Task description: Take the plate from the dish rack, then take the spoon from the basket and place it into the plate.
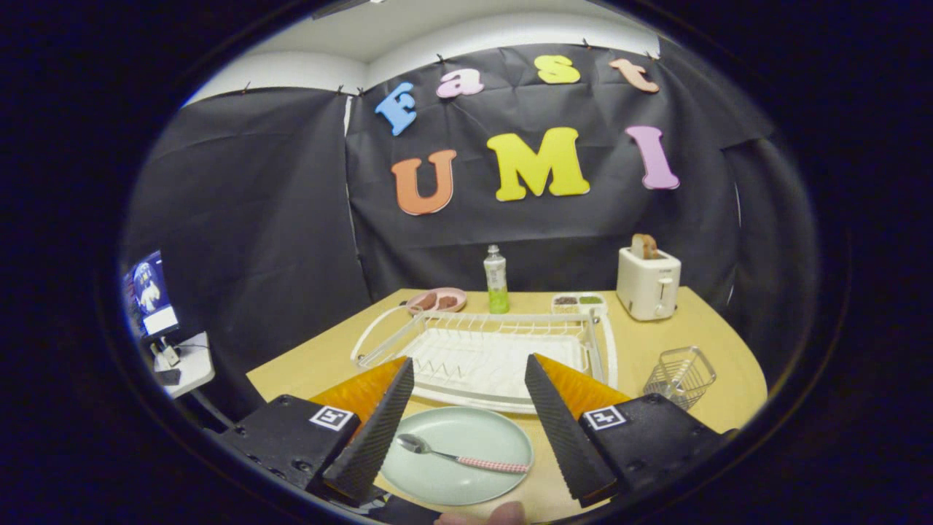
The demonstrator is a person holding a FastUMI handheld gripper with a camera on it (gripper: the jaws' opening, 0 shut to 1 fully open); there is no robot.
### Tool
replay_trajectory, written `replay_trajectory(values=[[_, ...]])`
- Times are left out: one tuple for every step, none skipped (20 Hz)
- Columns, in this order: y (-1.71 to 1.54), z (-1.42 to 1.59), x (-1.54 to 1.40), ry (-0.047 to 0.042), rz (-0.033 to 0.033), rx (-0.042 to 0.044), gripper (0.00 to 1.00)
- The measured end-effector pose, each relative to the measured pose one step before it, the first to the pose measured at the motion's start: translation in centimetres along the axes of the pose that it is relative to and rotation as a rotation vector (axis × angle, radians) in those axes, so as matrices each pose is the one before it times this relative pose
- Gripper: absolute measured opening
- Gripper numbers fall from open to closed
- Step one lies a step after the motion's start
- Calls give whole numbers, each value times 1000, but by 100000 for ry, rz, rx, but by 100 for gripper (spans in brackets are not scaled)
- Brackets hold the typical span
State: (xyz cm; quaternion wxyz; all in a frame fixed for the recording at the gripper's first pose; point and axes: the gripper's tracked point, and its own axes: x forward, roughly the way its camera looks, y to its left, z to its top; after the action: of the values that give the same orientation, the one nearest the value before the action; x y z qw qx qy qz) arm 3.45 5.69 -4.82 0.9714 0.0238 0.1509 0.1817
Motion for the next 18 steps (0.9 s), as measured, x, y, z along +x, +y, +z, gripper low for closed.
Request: replay_trajectory(values=[[-171,671,-705,-3242,-2177,-116,99],[-255,762,-692,-3555,-2162,183,99],[-314,657,-577,-2990,-2305,-222,99],[-473,498,-468,-2564,-2681,-247,99],[-520,232,-505,-2159,-2735,-420,99],[-454,198,-482,-2047,-2699,-616,99],[-406,118,-480,-1784,-2417,-1153,99],[-351,155,-384,-1928,-2415,-928,99],[-304,28,-296,-1751,-1903,-947,99],[-104,35,-316,-1276,-1610,-556,100],[-66,-257,-152,-734,-898,-74,99],[100,18,-209,-668,-584,717,100],[181,-28,-222,-876,-246,397,99],[76,17,-134,-933,-594,121,100],[-111,-86,-199,-556,-1118,-151,100],[76,-182,-272,-286,-478,265,99],[307,-184,-12,184,-90,437,100],[242,-72,-121,-75,-103,376,100]])
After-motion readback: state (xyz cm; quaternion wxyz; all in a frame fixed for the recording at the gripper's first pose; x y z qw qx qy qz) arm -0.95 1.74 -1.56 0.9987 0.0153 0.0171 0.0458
